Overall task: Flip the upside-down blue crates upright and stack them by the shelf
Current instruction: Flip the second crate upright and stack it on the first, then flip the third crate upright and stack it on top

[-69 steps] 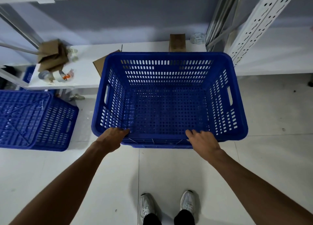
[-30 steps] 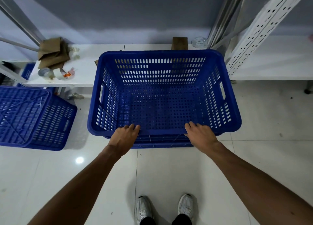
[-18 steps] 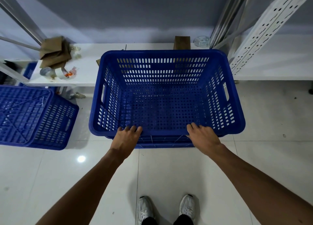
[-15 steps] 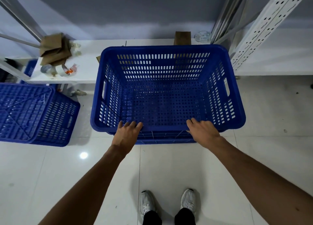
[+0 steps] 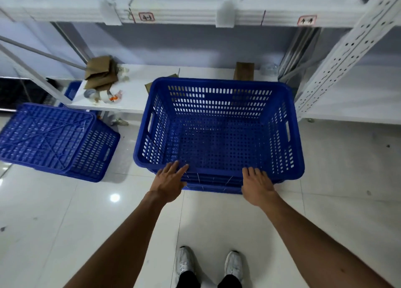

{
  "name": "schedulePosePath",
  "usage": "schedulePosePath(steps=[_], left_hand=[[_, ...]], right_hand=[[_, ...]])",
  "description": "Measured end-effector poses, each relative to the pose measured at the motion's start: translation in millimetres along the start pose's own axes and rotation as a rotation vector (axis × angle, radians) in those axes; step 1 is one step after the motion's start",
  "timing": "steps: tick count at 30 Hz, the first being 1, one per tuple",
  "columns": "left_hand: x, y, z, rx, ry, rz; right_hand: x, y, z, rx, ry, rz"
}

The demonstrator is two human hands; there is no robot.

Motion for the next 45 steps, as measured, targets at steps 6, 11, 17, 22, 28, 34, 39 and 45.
schedulePosePath(steps=[6,11,17,22,28,34,39,45], left_hand=[[24,44,60,-0.032,0.130,0.228],[35,87,117,0.107,0.291,0.441],[32,90,179,0.119,0.408,0.566],[-20,92,220,0.141,0.522,0.616],[-117,79,263,0.183,0.660,0.723],[-241,63,293,0.195,0.719,0.826],[-348,65,319,0.241,0.782,0.867],[-436,79,331,0.297,0.883,1.024]], right_hand=[[-7,43,47,-0.163,0.046,-0.097],[-40,99,74,-0.101,0.149,-0.126],[-125,134,93,-0.081,0.319,-0.073],[-202,153,103,-0.050,0.454,-0.002],[-295,153,91,-0.087,0.512,0.077],[-417,153,60,-0.132,0.532,0.143],[-506,164,29,-0.119,0.515,0.135],[-583,196,-10,-0.115,0.519,0.176]])
Point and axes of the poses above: each hand's wrist, its own z-axis away from the middle knuckle, its own y-axis out of the back of the hand, x = y × z, the point moved 6 cm from there along -z, towards the middle knuckle, and after that the axes turned 3 degrees about -z, right-handed, at the moved point
